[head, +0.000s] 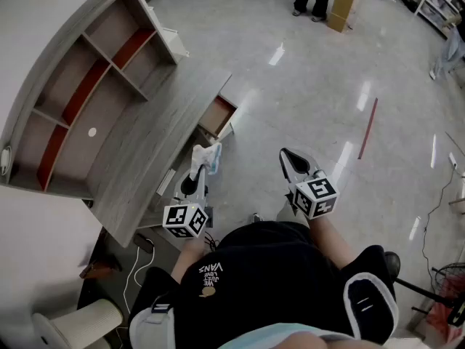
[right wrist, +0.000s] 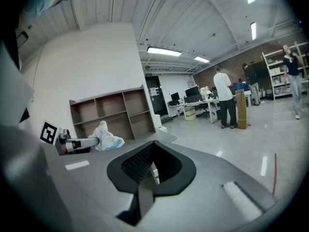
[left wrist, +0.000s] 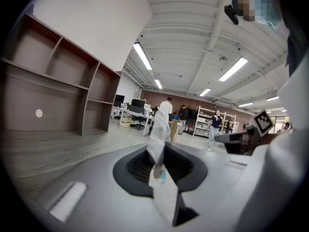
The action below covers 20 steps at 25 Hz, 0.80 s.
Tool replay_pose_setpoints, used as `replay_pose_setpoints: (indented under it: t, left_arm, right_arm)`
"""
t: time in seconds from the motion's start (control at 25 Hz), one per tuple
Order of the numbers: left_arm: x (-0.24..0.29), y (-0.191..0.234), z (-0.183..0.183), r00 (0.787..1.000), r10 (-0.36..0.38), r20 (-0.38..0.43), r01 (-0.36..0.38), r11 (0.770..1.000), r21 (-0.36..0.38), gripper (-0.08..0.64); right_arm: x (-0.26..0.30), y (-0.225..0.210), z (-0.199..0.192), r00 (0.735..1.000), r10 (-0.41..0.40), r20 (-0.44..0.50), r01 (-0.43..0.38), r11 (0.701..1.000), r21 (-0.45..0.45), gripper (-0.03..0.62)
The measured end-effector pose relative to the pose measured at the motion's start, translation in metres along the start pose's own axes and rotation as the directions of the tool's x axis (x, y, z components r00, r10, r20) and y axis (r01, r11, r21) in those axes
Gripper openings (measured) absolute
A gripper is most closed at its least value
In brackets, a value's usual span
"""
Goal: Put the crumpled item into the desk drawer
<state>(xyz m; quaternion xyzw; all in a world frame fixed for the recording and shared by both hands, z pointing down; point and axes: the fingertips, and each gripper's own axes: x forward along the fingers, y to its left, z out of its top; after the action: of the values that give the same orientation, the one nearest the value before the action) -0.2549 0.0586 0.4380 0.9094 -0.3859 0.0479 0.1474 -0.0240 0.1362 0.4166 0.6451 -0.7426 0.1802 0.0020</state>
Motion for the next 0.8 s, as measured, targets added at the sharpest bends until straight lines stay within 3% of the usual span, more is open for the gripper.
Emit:
replay_pose_setpoints:
  t: [0.32,0.8]
  left_arm:
    - [0.024,0.002,-0.001,1.000,0.021,0.000,-0.021,1.000,-0.010,0.103]
    - [0.094,-0.013,0.011,0.984,0.173,0.046,-0.168,0.981,-0.098,0.102]
  right_arm:
    - [0.027,-0.017,0.007,0.998,0.050,0.027,-0.051,0.998,0.039,0.003]
    - [0.092,-0.085,0.033,0.975,0.216,-0.042,-0.217,0.976,-0.011,0.003]
